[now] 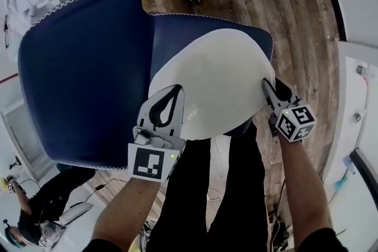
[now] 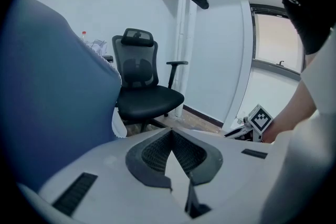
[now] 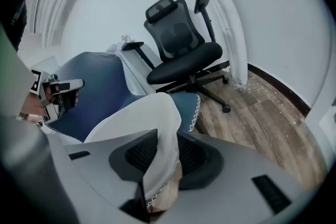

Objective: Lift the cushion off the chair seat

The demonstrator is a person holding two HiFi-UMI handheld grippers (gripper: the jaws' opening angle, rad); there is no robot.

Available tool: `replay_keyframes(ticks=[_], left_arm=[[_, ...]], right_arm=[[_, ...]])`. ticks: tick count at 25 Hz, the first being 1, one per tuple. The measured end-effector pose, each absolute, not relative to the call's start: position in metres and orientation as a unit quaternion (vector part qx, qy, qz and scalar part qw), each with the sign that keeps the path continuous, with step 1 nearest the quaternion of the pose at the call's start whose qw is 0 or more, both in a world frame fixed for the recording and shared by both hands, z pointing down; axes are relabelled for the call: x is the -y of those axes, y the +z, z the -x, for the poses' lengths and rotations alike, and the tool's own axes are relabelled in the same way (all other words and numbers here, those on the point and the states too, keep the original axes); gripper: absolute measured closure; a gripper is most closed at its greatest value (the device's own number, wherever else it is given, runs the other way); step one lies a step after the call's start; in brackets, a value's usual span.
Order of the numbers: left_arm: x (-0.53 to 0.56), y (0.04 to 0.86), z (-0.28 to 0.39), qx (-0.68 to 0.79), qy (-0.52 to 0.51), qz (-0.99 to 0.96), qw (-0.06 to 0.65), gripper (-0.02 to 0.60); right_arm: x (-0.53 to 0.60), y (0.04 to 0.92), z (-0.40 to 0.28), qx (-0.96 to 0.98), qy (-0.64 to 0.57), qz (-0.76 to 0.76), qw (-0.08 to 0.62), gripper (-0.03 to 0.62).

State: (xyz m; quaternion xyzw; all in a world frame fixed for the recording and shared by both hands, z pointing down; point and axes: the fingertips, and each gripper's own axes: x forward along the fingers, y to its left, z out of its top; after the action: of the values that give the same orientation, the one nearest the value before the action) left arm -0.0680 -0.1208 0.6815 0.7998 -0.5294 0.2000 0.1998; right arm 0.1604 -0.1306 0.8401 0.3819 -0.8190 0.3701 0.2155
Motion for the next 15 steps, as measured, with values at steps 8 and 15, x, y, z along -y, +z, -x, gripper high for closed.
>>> replay_keyframes(ticks=[8,15], left_arm=[[0.125,0.658,0.069,0.531,0.2,-0.804,0.177,0.577],[0.129,0.631,0.085,0.554,0.185,-0.795,0.164,0.577]], right_arm=[[0.138,0.794,-0.15,0.835,0.346,-0.386,0.184,0.529],[0.138,0.741,-0.129,0.85,0.333,-0.372,0.168,0.542]])
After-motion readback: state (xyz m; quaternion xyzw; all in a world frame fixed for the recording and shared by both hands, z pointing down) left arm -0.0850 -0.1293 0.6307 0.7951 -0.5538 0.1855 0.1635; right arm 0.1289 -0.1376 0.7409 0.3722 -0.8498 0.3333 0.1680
